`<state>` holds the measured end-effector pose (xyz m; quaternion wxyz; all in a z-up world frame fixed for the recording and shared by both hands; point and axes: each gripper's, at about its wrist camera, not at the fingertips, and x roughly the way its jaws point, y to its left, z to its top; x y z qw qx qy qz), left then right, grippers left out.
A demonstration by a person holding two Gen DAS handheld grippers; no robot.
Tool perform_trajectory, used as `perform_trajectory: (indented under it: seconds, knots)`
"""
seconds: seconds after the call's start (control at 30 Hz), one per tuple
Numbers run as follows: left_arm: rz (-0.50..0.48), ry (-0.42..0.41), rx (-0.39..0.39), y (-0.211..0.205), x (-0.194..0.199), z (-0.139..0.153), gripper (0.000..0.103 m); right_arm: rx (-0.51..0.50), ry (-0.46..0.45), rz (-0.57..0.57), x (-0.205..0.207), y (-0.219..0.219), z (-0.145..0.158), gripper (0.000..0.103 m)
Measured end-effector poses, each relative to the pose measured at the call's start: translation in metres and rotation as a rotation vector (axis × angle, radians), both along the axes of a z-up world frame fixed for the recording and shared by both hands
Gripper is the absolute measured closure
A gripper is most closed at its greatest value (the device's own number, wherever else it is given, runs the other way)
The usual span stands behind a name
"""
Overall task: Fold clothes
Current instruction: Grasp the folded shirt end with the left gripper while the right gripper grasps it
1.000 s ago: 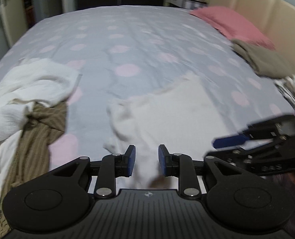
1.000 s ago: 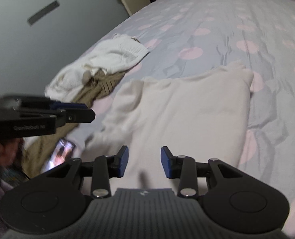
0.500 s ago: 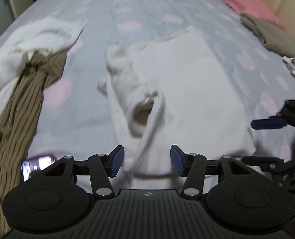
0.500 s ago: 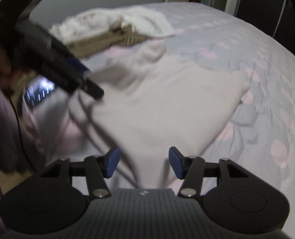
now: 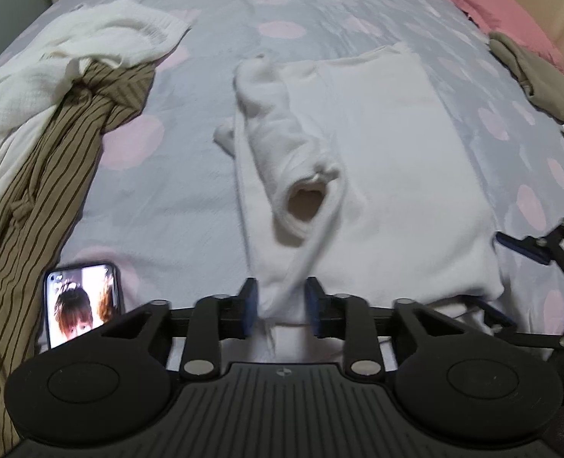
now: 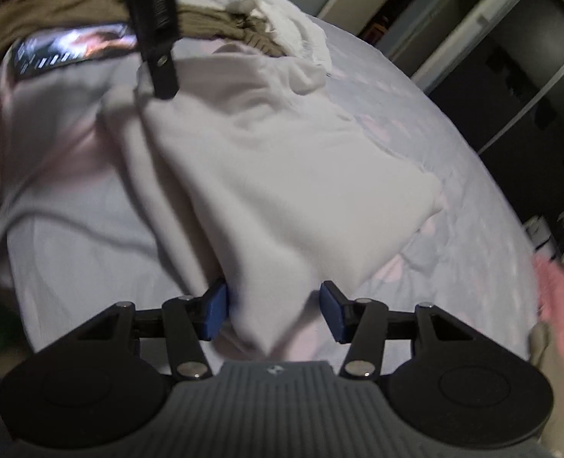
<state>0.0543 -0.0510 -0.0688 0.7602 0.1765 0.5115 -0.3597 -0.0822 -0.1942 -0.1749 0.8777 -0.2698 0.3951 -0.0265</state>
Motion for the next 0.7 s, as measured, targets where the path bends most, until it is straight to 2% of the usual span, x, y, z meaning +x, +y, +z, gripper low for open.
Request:
perform_trajectory:
  seconds: [0.03, 0.1, 0.17, 0.27, 0.3, 0.47, 0.6, 0.7]
  knots:
    - [-0.001, 0.003, 0.001, 0.0, 0.0, -0.001, 0.066, -0.022, 0.001, 0.009, -0.004, 0.001, 0.0, 0.047]
    - [-0.002, 0.01, 0.003, 0.0, 0.0, -0.002, 0.067, -0.047, 0.0, 0.025, -0.008, 0.002, -0.002, 0.047]
    - [-0.006, 0.013, 0.0, 0.0, 0.0, -0.001, 0.083, -0.064, -0.001, 0.034, -0.008, 0.003, -0.003, 0.049]
    - [-0.017, 0.002, -0.038, 0.001, -0.001, 0.007, 0.094, -0.054, -0.002, 0.02, -0.011, 0.001, 0.001, 0.081]
    - [-0.02, -0.001, -0.052, 0.001, -0.002, 0.01, 0.094, -0.041, -0.002, 0.007, -0.012, -0.001, 0.004, 0.084]
    - [-0.002, 0.029, -0.139, 0.011, -0.003, 0.023, 0.096, 0.022, -0.004, -0.053, -0.018, -0.013, 0.017, 0.093]
    - [-0.029, 0.064, -0.155, 0.014, -0.013, 0.026, 0.096, 0.074, -0.006, -0.102, -0.022, -0.022, 0.028, 0.095]
    - [-0.047, 0.09, -0.106, 0.014, -0.021, 0.015, 0.097, 0.095, 0.02, -0.116, -0.023, -0.025, 0.028, 0.095]
